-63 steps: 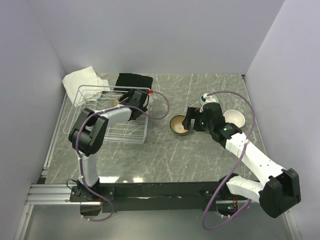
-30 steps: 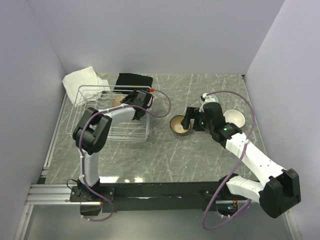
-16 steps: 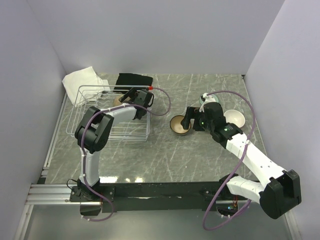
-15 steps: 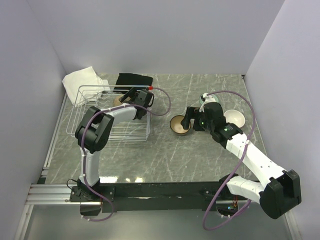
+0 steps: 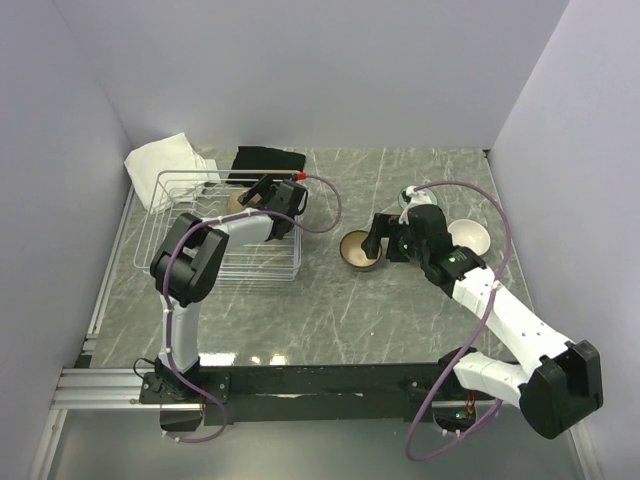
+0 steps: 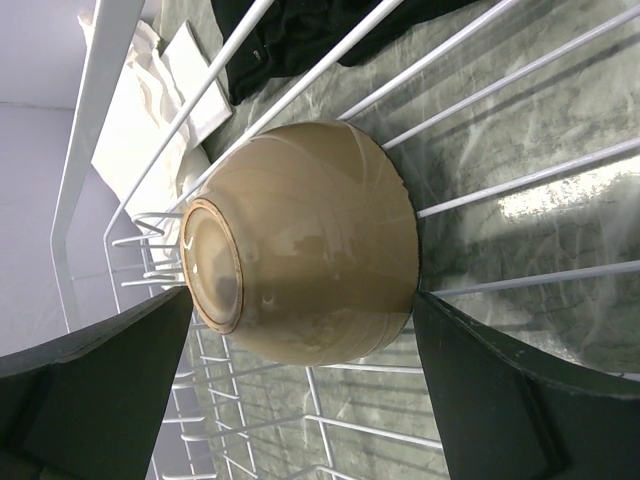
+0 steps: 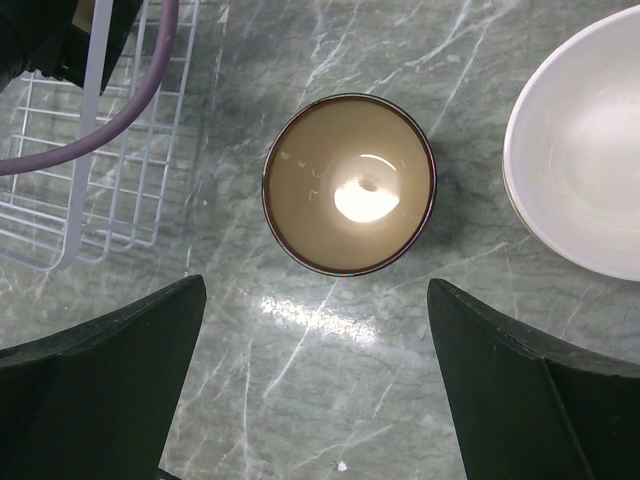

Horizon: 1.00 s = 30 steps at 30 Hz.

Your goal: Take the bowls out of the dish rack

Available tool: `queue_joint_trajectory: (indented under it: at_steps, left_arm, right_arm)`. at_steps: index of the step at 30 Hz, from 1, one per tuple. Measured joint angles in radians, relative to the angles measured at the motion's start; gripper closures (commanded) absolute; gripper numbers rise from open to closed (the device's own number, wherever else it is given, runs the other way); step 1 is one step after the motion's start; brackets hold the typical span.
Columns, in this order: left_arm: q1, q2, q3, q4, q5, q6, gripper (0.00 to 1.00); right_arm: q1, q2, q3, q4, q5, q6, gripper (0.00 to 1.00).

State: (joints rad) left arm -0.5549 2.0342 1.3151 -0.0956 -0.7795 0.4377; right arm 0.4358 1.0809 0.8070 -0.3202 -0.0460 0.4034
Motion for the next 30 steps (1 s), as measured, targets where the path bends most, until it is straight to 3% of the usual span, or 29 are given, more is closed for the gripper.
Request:
queue_joint_trajectory:
  at_steps: [14, 25, 30]
  left_arm:
    - [0.028, -0.016, 0.019, -0.074, 0.143, 0.017, 0.01]
    - [0.024, -0.002, 0.03, -0.079, 0.118, 0.002, 0.01]
    - [0.02, 0.008, 0.044, -0.085, 0.102, -0.016, 0.1]
  right_arm:
    - [0.0, -0.019, -0.012, 0.011, -0.001, 0.0, 0.0]
    - [0.0, -0.023, -0.029, 0.021, -0.008, 0.0, 0.0]
    - [0.0, -0.032, -0.029, 0.021, -0.008, 0.0, 0.0]
